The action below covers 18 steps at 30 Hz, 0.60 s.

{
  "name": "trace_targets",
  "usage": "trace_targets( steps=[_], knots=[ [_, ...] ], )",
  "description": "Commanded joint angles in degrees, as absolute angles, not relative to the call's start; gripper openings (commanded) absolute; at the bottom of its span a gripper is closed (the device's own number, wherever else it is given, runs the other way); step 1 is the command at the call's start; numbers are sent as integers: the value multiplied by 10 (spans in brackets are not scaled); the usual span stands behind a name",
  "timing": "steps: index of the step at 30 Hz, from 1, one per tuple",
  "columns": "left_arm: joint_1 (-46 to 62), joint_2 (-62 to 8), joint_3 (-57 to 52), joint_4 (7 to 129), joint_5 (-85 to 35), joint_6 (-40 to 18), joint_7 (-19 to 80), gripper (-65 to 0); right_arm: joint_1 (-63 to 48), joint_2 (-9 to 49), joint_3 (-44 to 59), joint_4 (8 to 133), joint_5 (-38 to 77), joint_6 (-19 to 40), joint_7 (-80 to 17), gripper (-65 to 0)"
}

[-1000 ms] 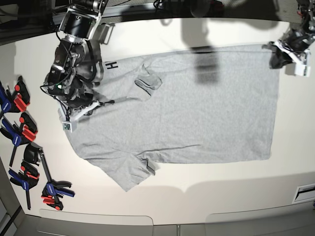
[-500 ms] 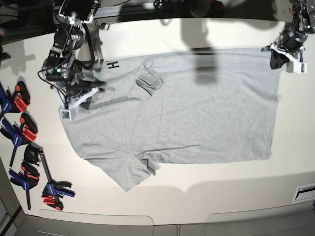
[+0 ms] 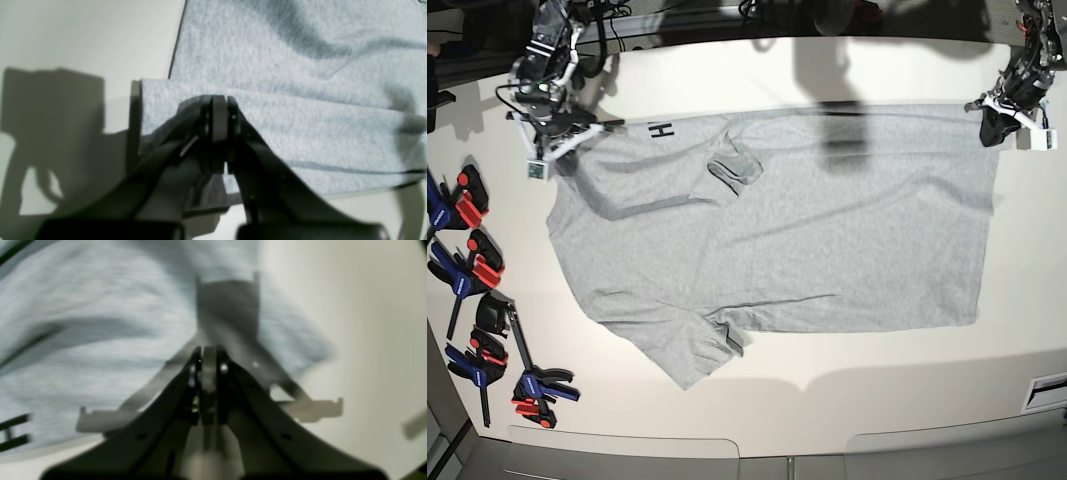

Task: Fold the T-shirt properly
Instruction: 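Pull the collar edge toward the robot with both grippers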

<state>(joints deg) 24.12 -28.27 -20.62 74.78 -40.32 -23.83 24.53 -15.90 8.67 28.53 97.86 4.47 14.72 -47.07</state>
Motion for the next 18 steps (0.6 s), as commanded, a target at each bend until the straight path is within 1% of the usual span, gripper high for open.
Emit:
trace_targets(
  steps=[1, 4, 9, 18],
  knots=[
    [256, -286, -204, 737, -349, -199, 321, -650, -152, 94, 291, 988, 47, 143, -451, -650],
    [255, -286, -204, 737, -349, -199, 321, -650, -151, 94, 295, 988, 52, 143, -426, -650],
    [256, -286, -204, 737, -349, -199, 323, -650, -144, 94, 293, 979, 62, 142, -422, -650],
    [257, -286, -204, 737, -349, -199, 352, -650, -142, 95, 293, 865, 62, 139, -414, -650]
  ],
)
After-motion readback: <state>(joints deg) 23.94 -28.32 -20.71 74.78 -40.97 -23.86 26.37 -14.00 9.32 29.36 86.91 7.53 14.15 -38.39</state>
